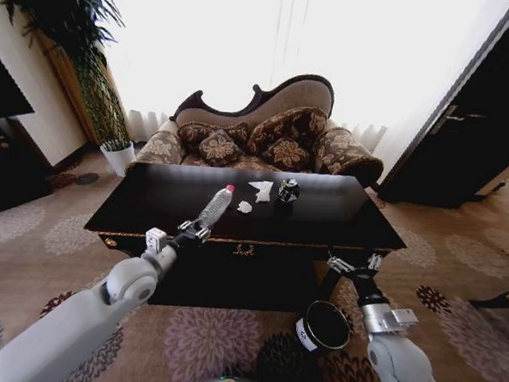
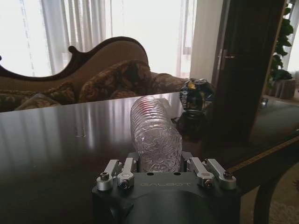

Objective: Move to the front of the table and place the trash on the table into the trash bin.

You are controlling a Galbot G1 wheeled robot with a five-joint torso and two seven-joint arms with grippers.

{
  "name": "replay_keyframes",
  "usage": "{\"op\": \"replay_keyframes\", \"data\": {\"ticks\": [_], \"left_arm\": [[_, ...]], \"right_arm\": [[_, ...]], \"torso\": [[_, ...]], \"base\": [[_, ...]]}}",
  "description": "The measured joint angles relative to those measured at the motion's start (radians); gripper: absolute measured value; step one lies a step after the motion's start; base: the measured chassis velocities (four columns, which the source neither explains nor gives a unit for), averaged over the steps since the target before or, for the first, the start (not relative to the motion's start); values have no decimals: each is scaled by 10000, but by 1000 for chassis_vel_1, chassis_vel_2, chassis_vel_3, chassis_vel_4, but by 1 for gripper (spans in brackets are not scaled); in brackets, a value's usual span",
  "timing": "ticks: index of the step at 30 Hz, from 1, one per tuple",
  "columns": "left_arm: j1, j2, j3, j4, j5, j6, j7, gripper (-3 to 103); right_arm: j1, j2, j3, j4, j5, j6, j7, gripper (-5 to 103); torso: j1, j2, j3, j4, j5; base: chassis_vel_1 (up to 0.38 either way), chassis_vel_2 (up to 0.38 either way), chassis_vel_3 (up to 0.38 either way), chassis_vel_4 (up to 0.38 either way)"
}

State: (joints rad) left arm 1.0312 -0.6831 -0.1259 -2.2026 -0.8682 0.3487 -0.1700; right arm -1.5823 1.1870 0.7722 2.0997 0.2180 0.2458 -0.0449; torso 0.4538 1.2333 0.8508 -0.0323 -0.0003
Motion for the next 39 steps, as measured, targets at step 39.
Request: {"op": "replay_keyframes", "data": {"ticks": [39], "left_arm": [[-4349, -114, 4608, -1484, -3494, 1067, -324, 41]], "right_arm": [[1055, 765, 151, -1231, -8490, 4464, 1755, 100]], "torso": [[2, -1, 2, -2, 0]], "base": [[0, 0, 0, 0]]}}
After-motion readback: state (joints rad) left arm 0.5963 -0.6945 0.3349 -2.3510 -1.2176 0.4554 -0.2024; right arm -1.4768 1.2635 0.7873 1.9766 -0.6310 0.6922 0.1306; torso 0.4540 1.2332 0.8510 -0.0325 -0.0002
